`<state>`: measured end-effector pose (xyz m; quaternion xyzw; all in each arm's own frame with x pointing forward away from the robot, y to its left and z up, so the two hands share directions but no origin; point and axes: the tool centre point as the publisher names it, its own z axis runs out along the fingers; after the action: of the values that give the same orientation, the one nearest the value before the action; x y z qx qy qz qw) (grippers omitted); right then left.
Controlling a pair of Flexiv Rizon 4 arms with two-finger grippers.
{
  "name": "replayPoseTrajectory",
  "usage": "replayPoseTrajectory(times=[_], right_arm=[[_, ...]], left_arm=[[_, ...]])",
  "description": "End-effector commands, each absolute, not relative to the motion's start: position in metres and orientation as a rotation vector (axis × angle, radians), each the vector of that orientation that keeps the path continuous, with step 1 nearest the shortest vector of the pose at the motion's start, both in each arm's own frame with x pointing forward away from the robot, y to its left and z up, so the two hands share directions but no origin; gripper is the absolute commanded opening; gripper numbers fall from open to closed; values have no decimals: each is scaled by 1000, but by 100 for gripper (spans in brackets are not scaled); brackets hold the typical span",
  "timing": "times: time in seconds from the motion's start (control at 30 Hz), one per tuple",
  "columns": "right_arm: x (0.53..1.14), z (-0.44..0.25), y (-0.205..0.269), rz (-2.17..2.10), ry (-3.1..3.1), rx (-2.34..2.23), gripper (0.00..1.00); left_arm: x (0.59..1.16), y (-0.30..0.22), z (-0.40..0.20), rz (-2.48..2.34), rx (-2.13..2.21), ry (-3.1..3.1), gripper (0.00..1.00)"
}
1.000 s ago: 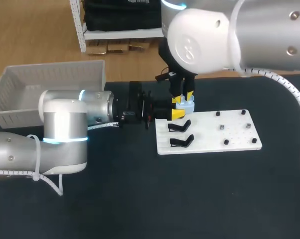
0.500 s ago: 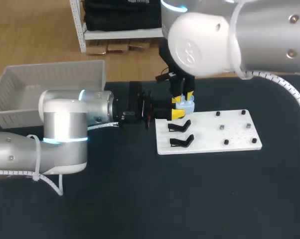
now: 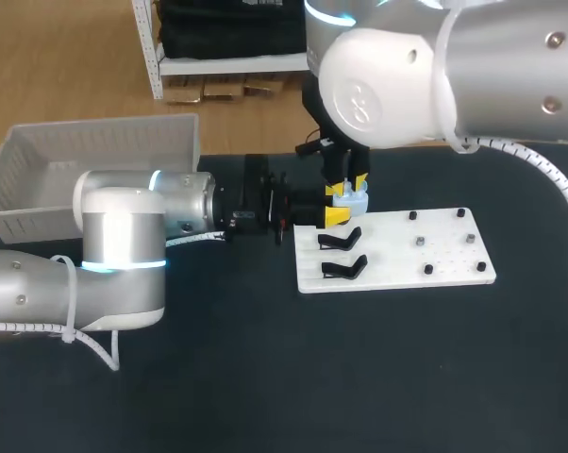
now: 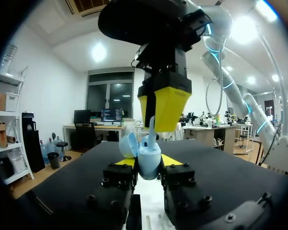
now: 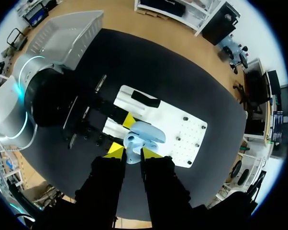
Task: Pick up each earbud case from the left stands, insert the matching earbuds, close the lid, and place the case in the box.
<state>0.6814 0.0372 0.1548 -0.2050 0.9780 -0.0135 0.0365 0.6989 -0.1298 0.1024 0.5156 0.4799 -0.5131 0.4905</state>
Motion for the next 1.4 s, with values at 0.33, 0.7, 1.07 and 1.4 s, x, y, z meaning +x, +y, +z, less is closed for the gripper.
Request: replayPoseTrajectory(times=[0.33, 0.7, 1.07, 1.4], right_arm=[[683, 150, 36, -40, 3009, -611, 0], [686, 151, 36, -36, 3005, -609, 0], [687, 150, 38, -36, 3006, -617, 0], [687, 150, 39, -32, 3004, -619, 0]], left_arm=[[698, -130, 101, -1243, 1249, 1163, 0], [698, -130, 101, -1243, 1249, 1163, 0], [698, -130, 101, -1243, 1249, 1163, 0], [698, -130, 101, -1243, 1249, 1163, 0]])
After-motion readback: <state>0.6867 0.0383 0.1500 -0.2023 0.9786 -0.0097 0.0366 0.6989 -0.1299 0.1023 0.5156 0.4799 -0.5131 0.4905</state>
